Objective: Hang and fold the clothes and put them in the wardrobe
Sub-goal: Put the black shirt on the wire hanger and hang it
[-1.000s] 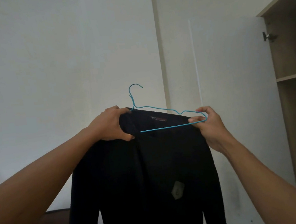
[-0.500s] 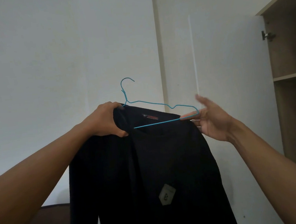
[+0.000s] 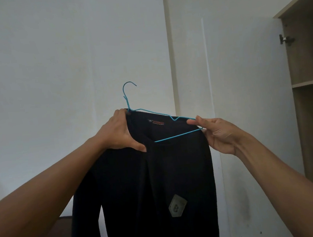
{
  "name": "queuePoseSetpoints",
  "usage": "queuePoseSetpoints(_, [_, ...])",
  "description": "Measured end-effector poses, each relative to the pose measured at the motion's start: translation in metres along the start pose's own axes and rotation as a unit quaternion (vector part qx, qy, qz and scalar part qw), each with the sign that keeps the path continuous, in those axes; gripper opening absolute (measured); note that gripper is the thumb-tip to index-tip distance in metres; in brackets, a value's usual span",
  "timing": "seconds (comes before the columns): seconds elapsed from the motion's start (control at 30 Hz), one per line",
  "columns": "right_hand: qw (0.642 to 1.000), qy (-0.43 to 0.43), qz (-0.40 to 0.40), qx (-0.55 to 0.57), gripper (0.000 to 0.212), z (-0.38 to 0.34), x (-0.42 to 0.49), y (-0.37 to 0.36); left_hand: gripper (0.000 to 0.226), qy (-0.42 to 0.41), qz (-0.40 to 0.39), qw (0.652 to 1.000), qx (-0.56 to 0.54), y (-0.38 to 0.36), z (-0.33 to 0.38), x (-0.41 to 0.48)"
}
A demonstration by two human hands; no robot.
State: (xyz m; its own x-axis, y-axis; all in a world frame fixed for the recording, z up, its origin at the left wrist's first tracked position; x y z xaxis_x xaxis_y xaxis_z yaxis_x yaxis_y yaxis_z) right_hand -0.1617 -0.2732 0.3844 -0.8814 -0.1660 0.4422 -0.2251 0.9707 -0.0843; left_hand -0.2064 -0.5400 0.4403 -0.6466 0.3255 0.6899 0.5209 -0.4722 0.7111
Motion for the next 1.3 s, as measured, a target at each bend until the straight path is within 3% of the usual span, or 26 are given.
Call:
queuePoseSetpoints(0.17, [0.999,-0.003,0.041,-0.010,0.035,0.002,0.001,0.011,0.120,0.040,0.002,0.999,-0.030,-0.003,0.001,0.001])
queuePoseSetpoints(0.33, [0.998,0.011,0.059,-0.003,0.034,0.001,0.004,0.011,0.146,0.108,0.044,0.988,0.103,-0.002,0.014,-0.010])
queuePoseSetpoints(0.47, [0.998,0.013,0.059,0.015,0.033,0.003,0.005,0.005,0.152,0.121,0.069,0.982,0.126,-0.002,0.016,-0.009])
queuePoseSetpoints(0.57, [0.999,0.013,0.032,0.000,0.028,0.003,0.003,0.002,0.137,0.100,0.112,0.979,0.140,0.003,0.016,-0.006])
queuePoseSetpoints(0.7, [0.985,0.003,0.047,-0.167,0.024,-0.001,0.002,0.009,0.115,0.088,0.100,0.976,0.172,0.003,0.012,-0.004])
queuePoseSetpoints(0.9, [0.873,0.038,0.073,-0.480,0.009,-0.011,-0.001,0.027,0.097,0.079,0.058,0.974,0.203,-0.004,0.003,-0.007])
queuePoseSetpoints(0.97, [0.866,0.038,0.063,-0.494,0.009,-0.010,-0.001,0.032,0.090,0.078,0.050,0.977,0.191,-0.005,0.000,-0.006])
queuePoseSetpoints(1.17, [0.917,0.084,0.080,-0.382,0.011,-0.021,-0.011,0.037,0.075,0.075,0.034,0.977,0.197,-0.009,-0.002,-0.003])
queuePoseSetpoints(1.3, [0.900,0.116,0.117,-0.404,0.012,-0.025,-0.012,0.040,0.071,0.069,0.049,0.973,0.215,-0.003,0.000,0.003])
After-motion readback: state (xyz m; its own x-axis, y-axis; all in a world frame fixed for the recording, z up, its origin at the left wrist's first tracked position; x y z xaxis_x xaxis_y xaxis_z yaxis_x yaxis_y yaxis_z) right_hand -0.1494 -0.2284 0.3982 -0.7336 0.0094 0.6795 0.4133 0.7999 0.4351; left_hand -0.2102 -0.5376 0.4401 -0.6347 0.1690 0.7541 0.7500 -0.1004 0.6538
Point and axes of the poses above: each hand's wrist, its own x-axis towards the middle knuckle, its own y-axis out of the back of the hand, z = x × y, the point moved 9 cm from there along x, towards the middle knuckle, and after that the axes turned 1 degree about x, right-handed, at the moved point
